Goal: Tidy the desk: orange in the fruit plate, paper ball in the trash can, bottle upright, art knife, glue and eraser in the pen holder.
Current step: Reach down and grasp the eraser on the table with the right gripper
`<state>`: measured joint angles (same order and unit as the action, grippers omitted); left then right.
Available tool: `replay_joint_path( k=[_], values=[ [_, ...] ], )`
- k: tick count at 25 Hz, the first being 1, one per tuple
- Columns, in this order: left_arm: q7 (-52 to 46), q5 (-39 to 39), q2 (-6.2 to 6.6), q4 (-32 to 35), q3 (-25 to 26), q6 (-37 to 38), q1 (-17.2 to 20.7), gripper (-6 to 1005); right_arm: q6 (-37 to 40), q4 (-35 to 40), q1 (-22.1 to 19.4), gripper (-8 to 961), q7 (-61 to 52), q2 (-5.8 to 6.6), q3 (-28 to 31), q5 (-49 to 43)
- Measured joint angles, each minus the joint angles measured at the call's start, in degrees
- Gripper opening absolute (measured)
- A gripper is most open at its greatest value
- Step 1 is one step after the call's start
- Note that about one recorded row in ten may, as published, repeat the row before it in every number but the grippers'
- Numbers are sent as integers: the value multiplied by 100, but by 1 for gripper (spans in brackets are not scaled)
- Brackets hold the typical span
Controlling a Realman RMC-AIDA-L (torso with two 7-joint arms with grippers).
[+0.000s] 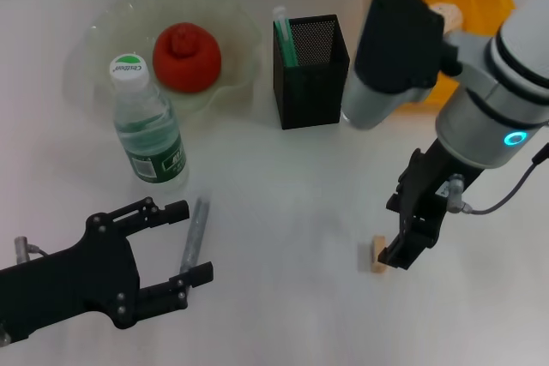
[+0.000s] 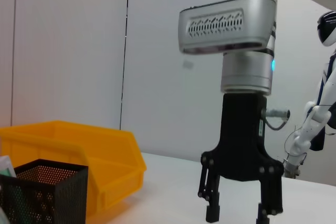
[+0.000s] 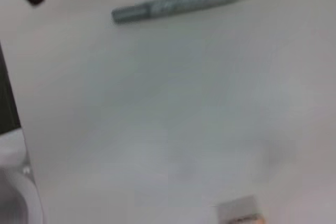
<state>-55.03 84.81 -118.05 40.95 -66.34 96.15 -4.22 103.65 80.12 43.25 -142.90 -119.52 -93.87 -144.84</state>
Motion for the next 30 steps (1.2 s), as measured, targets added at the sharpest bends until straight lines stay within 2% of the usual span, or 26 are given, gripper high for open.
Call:
replay_joint_path(
  k=[6,16,30],
  values=[
    [0,0,1,0,7,0,3,736,-51,-149,30,726,120,-1,-110,-131],
    [1,0,1,0,8,-8,3,734,-647,-692,56,725,161,-10,-615,-127],
    [1,0,1,1,8,-9,9,733,-1165,-1295,200,715,204,-28,-734,179]
  ],
)
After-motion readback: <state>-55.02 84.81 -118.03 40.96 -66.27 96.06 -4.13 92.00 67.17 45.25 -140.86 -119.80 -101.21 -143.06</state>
